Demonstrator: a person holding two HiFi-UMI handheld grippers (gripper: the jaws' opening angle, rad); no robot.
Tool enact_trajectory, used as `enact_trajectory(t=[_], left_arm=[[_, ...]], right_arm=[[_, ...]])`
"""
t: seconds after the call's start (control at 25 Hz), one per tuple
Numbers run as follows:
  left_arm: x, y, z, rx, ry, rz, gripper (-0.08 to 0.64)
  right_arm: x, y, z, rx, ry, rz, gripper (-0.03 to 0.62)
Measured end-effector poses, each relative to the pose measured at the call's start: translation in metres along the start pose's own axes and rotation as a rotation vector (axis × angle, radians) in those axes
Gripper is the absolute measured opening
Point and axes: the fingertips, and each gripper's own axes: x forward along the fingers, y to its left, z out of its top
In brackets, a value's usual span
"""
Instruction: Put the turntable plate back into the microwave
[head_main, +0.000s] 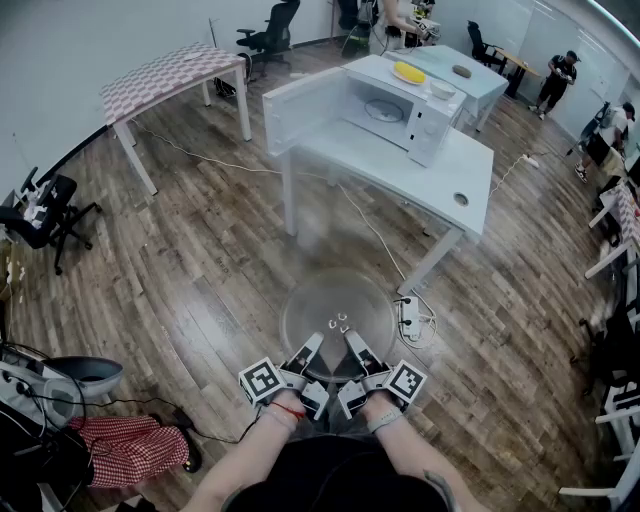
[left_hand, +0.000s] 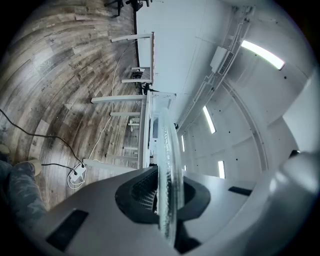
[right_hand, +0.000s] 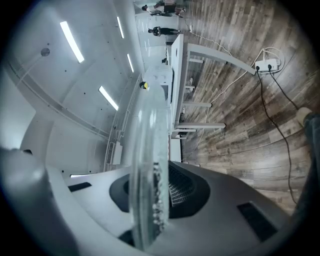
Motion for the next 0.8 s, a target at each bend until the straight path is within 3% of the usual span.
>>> enact_trajectory(t=[0.36,0.8], left_arm=[[-0.006,0.012,-0.001,0.001,0.01,0.05,0.031],[0.041,0.012,0.028,0.013,0.008,0.025,0.029]], right_arm=[[-0.003,-0.005,-0.001,0.012,-0.006,-0.016,0.072],[0.04,-0.012,0.029,0.015,-0.014,-0.002,0.072]])
